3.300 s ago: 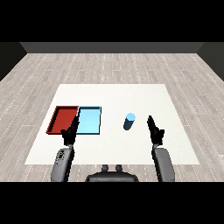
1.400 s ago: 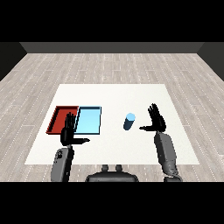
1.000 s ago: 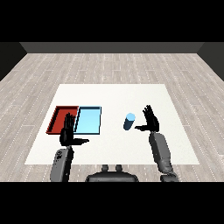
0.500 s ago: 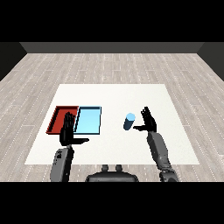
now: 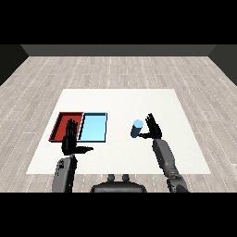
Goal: Pick the blue can and put it in the blue box
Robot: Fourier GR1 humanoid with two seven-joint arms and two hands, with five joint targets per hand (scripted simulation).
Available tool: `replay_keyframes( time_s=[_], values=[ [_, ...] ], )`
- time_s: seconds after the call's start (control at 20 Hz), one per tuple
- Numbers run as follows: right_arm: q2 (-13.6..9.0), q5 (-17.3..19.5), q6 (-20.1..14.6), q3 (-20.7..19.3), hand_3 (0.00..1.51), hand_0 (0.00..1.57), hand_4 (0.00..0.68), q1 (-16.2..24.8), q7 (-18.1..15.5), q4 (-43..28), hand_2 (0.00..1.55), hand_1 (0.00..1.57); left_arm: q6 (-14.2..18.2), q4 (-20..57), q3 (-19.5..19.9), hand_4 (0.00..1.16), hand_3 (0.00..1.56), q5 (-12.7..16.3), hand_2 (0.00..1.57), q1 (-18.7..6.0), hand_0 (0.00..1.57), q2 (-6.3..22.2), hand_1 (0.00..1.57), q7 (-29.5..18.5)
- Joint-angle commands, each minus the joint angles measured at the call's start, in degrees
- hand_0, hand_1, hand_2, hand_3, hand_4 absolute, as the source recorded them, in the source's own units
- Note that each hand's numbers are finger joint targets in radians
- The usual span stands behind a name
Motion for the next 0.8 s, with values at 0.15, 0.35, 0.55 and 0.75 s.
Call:
replay_keyframes(
  time_s=[0.15, 0.35, 0.55, 0.75],
  values=[
    [0.2, -1.1, 0.5, 0.0, 0.00, 0.00, 0.000, -2.1, 1.0, 1.3, 0.00, 0.00, 0.0, -4.3, 0.0, 0.00, 0.00, 0.5, 0.00, 0.4, 0.00, 0.8, 0.00, 3.6],
    [1.2, 0.0, -1.4, 0.1, 0.00, 0.00, 0.000, -3.9, -1.3, 5.5, 0.00, 0.00, -0.6, 2.3, 0.6, 0.00, 0.00, -0.1, 0.00, -1.7, 0.00, 0.5, 0.00, -0.8],
    [2.9, 0.7, -1.7, 1.7, 0.00, 0.00, 0.000, -3.6, -1.2, 4.5, 0.00, 0.00, -0.2, -0.1, 1.2, 0.00, 0.00, 0.4, 0.00, -1.2, 0.00, 0.9, 0.00, 0.4],
    [5.3, -1.2, -5.0, 2.3, 0.00, 0.00, 0.000, -5.7, 2.7, 2.5, 0.00, 0.00, -1.3, 2.3, 1.4, 0.00, 0.00, 0.5, 0.00, -1.6, 0.00, 1.1, 0.00, -1.8]
  ],
)
